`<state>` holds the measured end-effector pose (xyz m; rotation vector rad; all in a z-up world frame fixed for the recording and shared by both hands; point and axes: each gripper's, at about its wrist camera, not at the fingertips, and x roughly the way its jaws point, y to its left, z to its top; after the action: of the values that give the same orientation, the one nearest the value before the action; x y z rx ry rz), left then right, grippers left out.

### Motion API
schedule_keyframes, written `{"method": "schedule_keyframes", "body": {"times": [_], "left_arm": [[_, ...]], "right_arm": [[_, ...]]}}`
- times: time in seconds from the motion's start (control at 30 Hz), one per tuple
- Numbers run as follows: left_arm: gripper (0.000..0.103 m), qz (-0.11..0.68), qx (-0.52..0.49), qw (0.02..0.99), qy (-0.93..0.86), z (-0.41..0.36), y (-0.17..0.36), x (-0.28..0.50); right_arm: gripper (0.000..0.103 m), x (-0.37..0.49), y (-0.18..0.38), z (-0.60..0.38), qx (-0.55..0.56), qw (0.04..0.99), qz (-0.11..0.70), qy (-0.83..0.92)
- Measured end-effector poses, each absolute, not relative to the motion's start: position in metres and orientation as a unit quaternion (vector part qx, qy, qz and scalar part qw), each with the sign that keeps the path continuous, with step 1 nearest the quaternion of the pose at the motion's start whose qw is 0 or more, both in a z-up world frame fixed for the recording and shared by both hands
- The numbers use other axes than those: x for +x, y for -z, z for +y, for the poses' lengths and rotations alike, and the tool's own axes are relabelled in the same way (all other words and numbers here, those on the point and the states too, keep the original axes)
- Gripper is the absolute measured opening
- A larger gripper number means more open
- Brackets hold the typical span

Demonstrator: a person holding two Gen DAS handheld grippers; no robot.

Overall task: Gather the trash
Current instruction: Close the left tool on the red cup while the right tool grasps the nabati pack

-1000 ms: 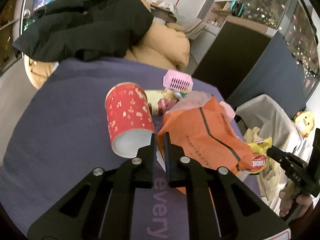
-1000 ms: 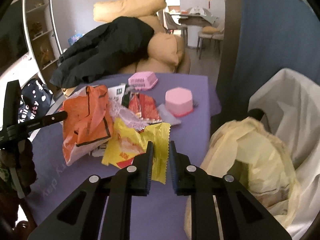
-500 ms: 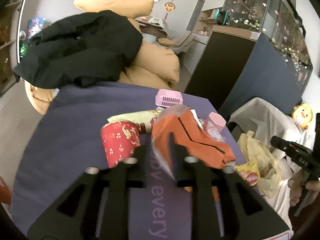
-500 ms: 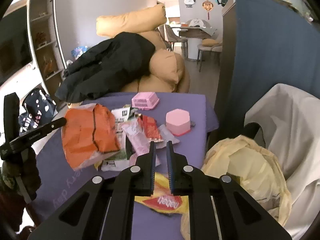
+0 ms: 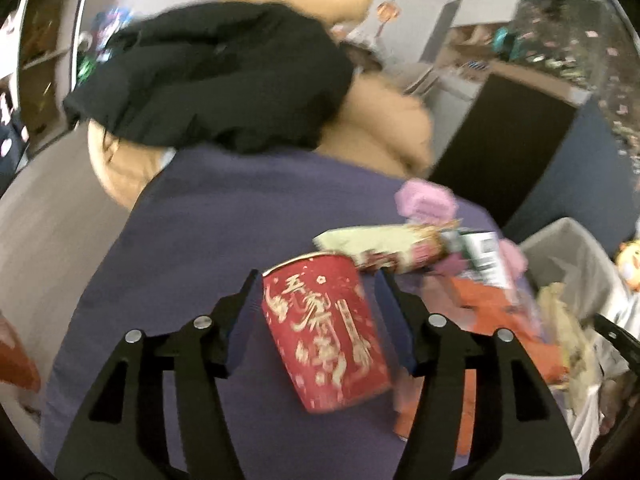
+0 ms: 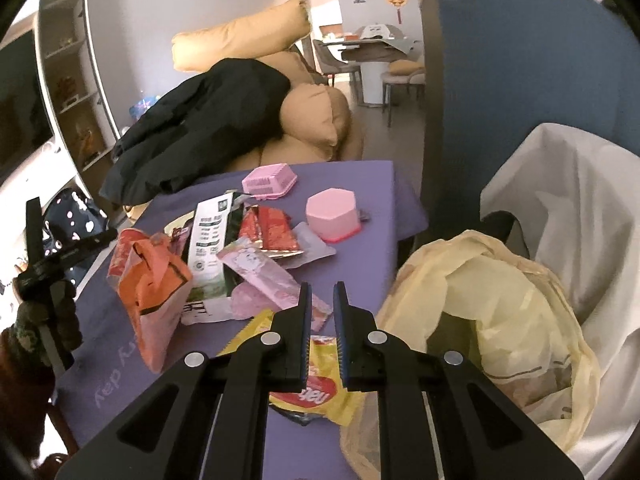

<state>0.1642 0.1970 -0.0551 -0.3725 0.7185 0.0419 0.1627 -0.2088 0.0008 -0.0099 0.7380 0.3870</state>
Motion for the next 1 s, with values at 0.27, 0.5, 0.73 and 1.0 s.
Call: {"method": "schedule_keyframes", "body": {"times": [0.27,0.5,0.73,1.0], "left_arm": [[0.061,0.396,-0.195,0.897,-0.017,0.193,0.066,0.175],[0.052,0.402,-0.207,0.892,0.016,0.176,0.057,0.164],[0.052,0.351,-0.191,0.916,0.042,0.157,0.019,0.148],[0.052,0.323,-0.171,0.930,0.042,0.149,0.001,0.137]], "right_arm": [[0.048,0.174,0.018,-0.195,-0.021,0.882,0.406,-0.237],[0.048,0.171,0.017,-0.185,-0.076,0.892,0.388,-0.219],[0.048,0.173,0.017,-0.196,-0.092,0.880,0.399,-0.242],[0.048,0.203,0.056,-0.176,-0.114,0.847,0.449,-0.261]]}}
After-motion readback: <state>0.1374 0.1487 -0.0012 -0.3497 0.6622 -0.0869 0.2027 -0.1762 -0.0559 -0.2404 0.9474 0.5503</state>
